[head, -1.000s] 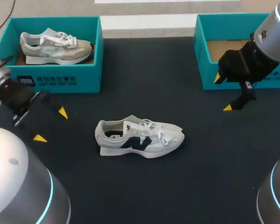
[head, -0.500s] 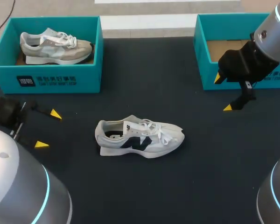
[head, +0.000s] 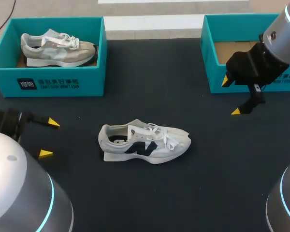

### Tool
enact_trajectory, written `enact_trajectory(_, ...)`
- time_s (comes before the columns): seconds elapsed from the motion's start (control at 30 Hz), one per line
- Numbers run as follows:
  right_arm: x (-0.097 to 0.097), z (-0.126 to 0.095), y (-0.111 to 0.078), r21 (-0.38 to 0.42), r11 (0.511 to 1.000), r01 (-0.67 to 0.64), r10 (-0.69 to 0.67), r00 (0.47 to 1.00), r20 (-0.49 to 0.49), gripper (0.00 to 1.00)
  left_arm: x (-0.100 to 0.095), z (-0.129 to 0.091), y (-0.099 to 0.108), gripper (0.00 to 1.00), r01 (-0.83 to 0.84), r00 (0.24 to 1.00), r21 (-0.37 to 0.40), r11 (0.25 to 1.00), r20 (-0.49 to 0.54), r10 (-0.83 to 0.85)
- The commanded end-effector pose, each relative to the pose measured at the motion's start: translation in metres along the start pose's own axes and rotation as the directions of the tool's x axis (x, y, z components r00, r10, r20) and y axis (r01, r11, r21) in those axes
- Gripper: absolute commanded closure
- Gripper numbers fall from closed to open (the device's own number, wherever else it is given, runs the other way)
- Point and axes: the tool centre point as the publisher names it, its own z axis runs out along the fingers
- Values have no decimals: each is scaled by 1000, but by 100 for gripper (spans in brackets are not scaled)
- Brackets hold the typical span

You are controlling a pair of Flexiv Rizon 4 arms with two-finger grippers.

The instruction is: Take the shoe out of the shoebox, open the shoe tongue, remove and reinsert the insole, then place the shoe into the shoebox

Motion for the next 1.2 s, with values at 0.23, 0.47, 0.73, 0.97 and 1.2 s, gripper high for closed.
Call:
enact_trajectory(0.23,-1,1,1,3,1000,0,0,1000,-1,0,1,9,22,0,68,989,19,998,130,-70)
enact_trajectory(0.47,-1,1,1,3,1000,0,0,1000,-1,0,-9,15,28,0,79,990,102,992,109,-90)
enact_trajectory(0.73,-1,1,1,3,1000,0,0,1000,-1,0,-5,3,13,0,146,984,93,985,91,-155)
enact_trajectory(0.97,-1,1,1,3,1000,0,0,1000,-1,0,-4,-7,7,0,137,985,77,988,98,-145)
enact_trajectory(1.2,-1,1,1,3,1000,0,0,1000,-1,0,-4,-7,7,0,137,985,77,988,98,-145)
